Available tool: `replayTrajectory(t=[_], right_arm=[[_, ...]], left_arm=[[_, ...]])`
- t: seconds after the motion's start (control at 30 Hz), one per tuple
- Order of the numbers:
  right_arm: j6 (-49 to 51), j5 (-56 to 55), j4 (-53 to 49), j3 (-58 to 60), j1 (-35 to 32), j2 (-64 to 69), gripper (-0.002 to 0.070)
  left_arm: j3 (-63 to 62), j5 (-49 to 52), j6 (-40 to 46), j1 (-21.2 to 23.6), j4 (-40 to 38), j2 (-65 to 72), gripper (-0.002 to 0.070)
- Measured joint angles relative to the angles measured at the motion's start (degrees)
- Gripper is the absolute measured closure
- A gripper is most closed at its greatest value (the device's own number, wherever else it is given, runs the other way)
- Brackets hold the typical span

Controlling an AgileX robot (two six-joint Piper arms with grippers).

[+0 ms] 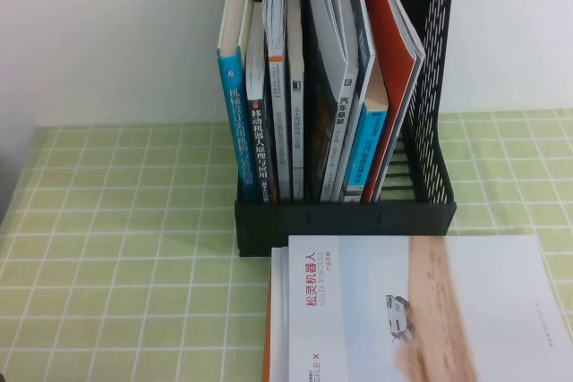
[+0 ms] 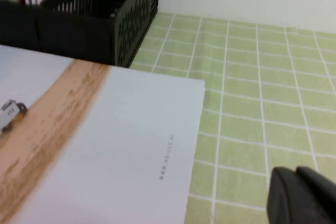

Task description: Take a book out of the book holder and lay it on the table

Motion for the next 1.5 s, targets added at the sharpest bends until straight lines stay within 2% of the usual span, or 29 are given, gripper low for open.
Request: replayTrajectory(t=[1.5], right_arm=[[0.0,0.38,0.29,0.0,0.0,0.0,0.0678]], left_arm=[[0.0,-0.2,3.39,0.0,-0.22,0.0,0.0678]])
